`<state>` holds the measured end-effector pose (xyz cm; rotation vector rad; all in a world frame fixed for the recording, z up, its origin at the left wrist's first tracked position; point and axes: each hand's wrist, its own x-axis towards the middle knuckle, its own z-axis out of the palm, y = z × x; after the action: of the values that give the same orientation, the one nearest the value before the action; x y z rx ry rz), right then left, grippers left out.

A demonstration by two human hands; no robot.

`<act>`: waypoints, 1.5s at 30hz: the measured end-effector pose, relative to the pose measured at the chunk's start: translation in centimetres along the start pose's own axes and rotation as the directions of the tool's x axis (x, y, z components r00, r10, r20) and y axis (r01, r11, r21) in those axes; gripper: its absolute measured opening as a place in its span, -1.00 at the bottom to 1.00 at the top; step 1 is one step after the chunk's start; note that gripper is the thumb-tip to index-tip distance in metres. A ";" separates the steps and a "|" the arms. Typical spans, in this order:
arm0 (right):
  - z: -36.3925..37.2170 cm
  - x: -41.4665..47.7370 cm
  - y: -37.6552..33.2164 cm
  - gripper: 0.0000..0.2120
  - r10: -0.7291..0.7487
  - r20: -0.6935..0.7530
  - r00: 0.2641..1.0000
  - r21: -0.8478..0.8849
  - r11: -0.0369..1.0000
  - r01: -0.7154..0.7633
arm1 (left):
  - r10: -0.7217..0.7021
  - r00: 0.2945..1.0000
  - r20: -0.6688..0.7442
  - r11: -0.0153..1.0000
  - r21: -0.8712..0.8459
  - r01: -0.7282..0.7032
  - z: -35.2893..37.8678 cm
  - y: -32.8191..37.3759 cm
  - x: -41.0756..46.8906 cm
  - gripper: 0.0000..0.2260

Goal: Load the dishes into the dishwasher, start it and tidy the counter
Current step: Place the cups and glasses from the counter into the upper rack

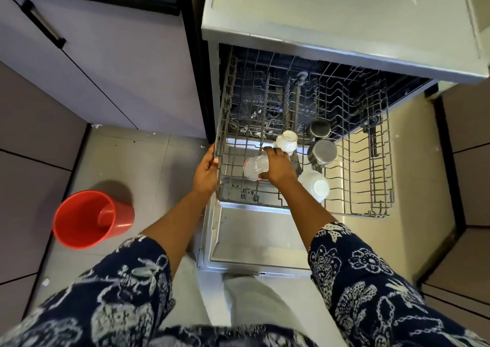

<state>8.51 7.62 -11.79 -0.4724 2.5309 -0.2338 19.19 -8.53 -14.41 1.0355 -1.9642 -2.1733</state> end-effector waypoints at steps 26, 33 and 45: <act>-33.7 27.0 -36.0 -0.75 -0.081 -0.556 0.827 0.538 0.723 0.433 | 0.477 0.847 -0.234 0.878 0.158 -0.451 -22.6 44.6 29.7 -0.66; -39.2 38.4 -39.5 -0.48 0.006 -0.421 0.907 0.598 0.754 0.273 | 0.449 0.894 -0.001 0.839 0.344 -0.421 -21.3 50.1 42.8 -0.23; -39.2 40.9 -38.8 -0.51 -0.054 -0.386 0.921 0.719 0.608 0.337 | 0.458 0.875 0.154 0.807 0.340 -0.483 -21.1 49.6 46.5 -0.13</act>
<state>-34.21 -41.05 11.11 -0.3647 2.3481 -1.5474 -26.36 -57.54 9.85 0.4139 -2.3984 -1.6275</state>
